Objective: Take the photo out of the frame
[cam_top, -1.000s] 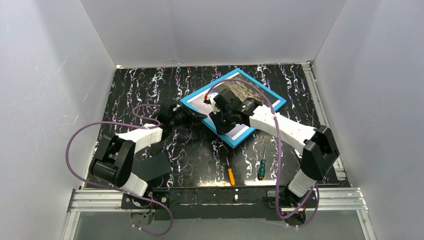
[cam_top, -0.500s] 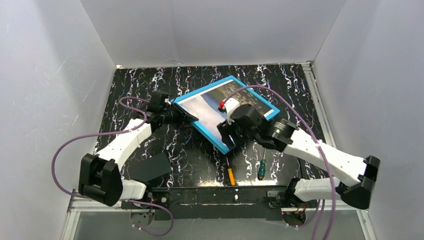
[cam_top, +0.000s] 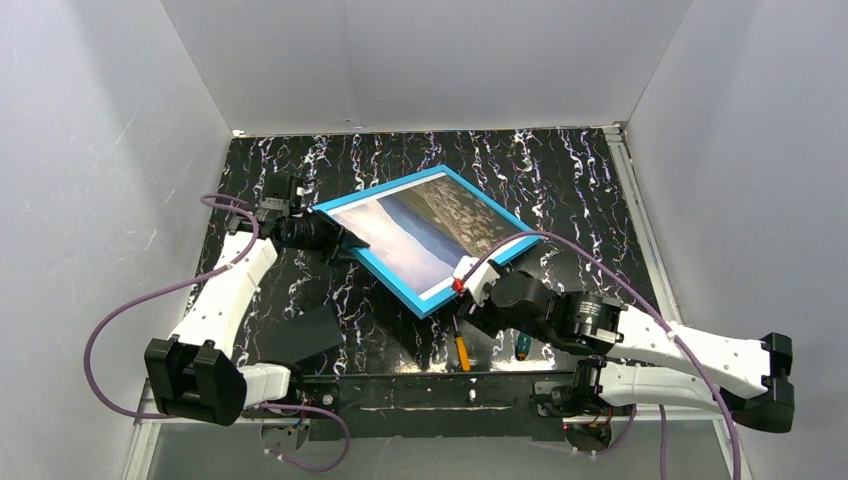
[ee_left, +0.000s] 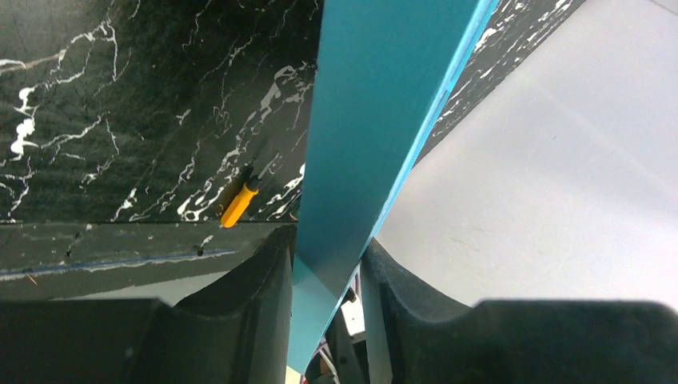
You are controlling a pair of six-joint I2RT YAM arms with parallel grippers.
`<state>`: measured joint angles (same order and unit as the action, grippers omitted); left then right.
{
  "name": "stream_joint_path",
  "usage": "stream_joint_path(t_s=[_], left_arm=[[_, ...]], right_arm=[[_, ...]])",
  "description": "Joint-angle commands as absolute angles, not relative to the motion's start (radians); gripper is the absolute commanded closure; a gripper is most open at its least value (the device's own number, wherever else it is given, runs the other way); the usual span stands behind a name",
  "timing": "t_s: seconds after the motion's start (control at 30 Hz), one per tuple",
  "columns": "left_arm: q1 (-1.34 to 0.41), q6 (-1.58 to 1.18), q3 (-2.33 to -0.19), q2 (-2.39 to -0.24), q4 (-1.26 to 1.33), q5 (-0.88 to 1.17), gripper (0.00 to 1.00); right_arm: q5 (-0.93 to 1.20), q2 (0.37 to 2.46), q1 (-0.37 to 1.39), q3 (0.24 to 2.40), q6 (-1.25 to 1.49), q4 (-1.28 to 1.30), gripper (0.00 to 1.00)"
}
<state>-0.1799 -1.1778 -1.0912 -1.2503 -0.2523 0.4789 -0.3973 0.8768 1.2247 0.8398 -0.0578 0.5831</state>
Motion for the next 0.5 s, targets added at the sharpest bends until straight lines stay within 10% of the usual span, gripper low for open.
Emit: stream_joint_path(t_s=[0.0,0.17,0.47], left_arm=[[-0.161,-1.243,-1.181,-1.220,-0.566,0.529,1.00],[-0.161,-1.265,-1.217,-1.209,-0.607,0.538,1.00],[-0.161,-1.299,-1.286,-1.210,-0.683,0.485,1.00]], right_arm=[[-0.576,0.910,1.342,0.831,-0.183,0.407,0.30],[-0.917,1.011,1.456,0.750,-0.291,0.185,0.30],[-0.927,1.101,1.460,0.714,-0.504,-0.145,0.30]])
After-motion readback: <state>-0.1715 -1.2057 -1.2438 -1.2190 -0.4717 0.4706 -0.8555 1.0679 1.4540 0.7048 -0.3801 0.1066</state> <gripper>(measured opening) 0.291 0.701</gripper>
